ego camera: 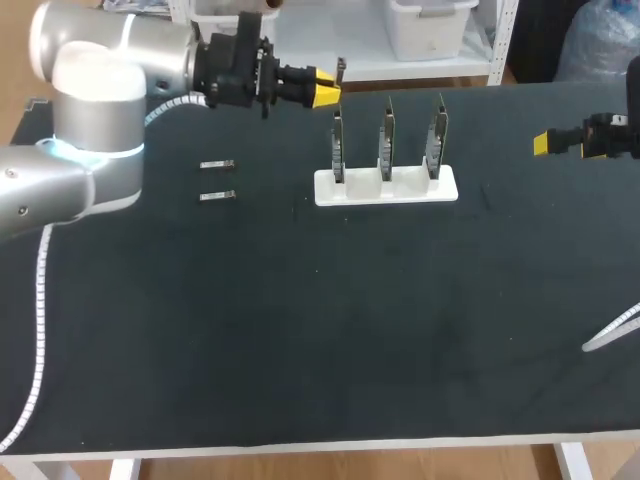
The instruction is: Pick up the optical module with the left hand, and insert it into the network port with the right hand.
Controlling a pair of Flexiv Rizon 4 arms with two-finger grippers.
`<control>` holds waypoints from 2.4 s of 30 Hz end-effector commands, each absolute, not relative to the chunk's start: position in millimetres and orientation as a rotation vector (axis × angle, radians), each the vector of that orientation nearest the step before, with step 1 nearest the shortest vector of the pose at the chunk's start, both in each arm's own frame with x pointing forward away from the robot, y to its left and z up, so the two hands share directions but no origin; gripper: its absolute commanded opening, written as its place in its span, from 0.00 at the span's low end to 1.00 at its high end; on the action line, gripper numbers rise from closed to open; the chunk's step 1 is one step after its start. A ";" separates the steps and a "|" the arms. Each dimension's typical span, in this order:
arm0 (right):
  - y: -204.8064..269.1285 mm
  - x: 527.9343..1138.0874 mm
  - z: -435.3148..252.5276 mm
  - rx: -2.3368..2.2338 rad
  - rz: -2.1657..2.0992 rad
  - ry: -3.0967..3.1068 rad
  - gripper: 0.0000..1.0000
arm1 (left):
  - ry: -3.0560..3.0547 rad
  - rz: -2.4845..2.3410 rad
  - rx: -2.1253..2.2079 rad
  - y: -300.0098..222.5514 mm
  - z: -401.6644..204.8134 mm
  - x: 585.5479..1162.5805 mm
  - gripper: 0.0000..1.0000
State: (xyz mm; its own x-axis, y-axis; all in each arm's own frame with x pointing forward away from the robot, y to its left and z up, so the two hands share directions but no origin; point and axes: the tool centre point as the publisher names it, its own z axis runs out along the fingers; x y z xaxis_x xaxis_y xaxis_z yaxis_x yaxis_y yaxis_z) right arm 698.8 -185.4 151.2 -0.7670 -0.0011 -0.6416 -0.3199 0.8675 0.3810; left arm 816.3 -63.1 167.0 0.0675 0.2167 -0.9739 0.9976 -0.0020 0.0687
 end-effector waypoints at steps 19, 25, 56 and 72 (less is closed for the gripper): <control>-184.9 699.1 151.1 -0.230 0.632 2.376 1.00 | 1.278 -0.982 1.397 -61.1 168.4 819.4 0.00; -184.9 699.1 151.1 -0.230 0.632 2.376 1.00 | 1.278 -0.982 1.397 -61.1 168.4 819.4 0.00; -54.7 687.3 216.2 -1.057 0.861 1.899 1.00 | 1.278 -0.982 1.397 -61.1 168.4 819.4 0.00; -54.7 687.3 216.2 -1.057 0.861 1.899 1.00 | 1.278 -0.982 1.397 -61.1 168.4 819.4 0.00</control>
State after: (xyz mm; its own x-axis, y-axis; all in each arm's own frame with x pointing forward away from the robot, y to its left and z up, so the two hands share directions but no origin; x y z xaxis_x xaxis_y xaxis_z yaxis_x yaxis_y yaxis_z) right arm 685.1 -52.4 216.8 -0.3509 -0.3616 -0.8638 -0.7991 0.5965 0.0750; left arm 818.7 -60.7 168.2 0.1234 0.2113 -0.9696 0.9913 0.0191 0.1303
